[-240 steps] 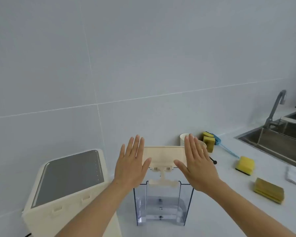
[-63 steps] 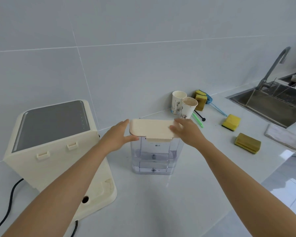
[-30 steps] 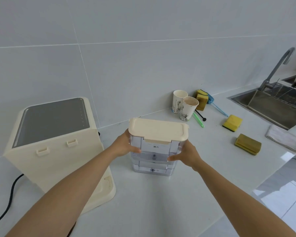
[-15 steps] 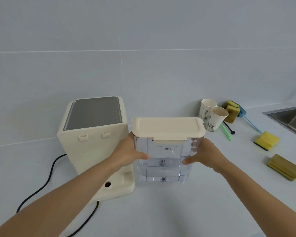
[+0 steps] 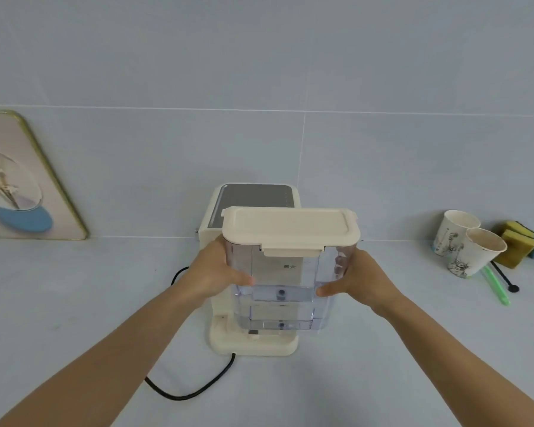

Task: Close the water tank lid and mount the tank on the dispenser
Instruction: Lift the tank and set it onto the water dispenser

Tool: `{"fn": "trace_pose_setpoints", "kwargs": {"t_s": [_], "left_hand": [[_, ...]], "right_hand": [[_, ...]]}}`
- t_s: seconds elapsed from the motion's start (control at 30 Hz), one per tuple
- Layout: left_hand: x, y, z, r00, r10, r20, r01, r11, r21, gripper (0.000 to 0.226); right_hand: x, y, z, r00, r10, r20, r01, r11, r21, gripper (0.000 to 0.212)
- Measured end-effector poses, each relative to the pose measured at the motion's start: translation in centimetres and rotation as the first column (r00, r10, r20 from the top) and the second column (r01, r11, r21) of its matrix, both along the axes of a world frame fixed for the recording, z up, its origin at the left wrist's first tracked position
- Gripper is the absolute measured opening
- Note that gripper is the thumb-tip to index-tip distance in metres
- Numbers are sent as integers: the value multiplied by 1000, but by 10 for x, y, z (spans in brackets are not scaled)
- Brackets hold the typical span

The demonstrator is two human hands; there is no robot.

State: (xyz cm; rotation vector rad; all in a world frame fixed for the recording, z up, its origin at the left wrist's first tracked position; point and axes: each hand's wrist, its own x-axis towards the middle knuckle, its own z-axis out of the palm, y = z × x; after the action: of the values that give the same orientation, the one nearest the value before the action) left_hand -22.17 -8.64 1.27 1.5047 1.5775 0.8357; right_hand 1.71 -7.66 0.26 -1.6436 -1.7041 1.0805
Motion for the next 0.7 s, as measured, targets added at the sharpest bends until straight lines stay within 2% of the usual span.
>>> {"fn": "trace_pose_setpoints", "kwargs": {"t_s": [0.17,0.43,0.7], "left_hand": [[-5,3,-7,998,32,63,-27,997,-79,61],[0,6,-21,992,55,113,-39,989,-143,73],[-11,19,-36,993,69,98,-49,981,-190,68]], "right_hand": [[-7,0,-12,1000,-20,-20,19,999,-45,73],[-6,3,-26,998,-18,-64,15,998,-58,79],[-13,3,-38,996,-36,-86,31,998,-61,78]]}}
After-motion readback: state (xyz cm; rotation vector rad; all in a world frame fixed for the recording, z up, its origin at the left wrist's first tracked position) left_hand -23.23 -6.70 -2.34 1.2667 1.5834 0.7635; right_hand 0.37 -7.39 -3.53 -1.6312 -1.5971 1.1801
